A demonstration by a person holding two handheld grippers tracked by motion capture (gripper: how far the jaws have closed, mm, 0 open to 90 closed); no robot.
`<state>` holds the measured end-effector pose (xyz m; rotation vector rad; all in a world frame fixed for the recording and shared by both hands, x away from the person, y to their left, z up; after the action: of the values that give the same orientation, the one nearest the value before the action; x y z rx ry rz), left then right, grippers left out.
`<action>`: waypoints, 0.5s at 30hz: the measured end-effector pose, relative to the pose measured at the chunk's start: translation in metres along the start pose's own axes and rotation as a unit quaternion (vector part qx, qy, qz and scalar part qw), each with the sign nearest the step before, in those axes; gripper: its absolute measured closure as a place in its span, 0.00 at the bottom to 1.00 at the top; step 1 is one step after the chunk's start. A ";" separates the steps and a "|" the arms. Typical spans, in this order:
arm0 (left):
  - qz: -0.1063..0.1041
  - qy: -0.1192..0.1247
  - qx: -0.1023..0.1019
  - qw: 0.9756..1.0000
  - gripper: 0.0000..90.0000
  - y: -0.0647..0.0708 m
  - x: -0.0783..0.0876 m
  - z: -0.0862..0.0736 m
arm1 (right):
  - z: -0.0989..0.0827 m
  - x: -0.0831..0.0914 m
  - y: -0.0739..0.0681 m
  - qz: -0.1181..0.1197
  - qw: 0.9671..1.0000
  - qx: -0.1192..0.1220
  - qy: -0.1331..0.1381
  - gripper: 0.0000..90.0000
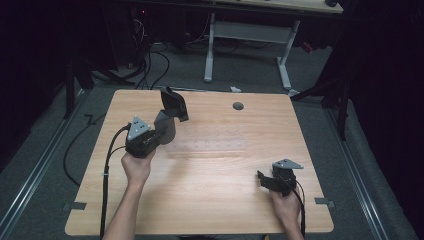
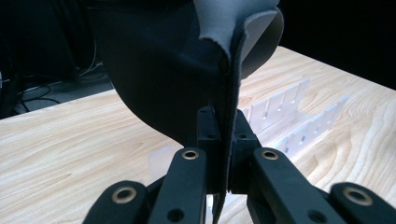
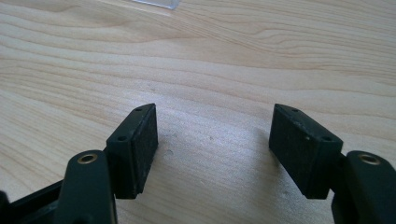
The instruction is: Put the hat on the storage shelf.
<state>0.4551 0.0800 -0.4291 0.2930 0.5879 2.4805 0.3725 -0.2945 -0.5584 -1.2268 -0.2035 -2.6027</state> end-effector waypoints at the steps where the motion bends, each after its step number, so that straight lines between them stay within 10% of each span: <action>1: 0.000 0.000 0.000 1.000 0.96 0.000 0.000 0.000 | 0.000 0.000 0.000 0.000 1.000 0.000 0.000 0.37; 15: 0.016 0.009 0.008 1.000 0.96 -0.012 -0.012 -0.010 | 0.000 0.000 0.000 0.001 1.000 0.002 0.000 0.36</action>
<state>0.4674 0.0780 -0.4447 0.2874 0.6152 2.5121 0.3724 -0.2945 -0.5583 -1.2249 -0.2063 -2.6004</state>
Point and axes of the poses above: each handheld gripper's, and its own axes: x roughly backward along the jaws, z roughly out of its top, y roughly to its right, the point moved 4 cm from there along -x, roughly forward along the jaws, and after that the axes turned 7 degrees about -y, right-handed, at the moved point
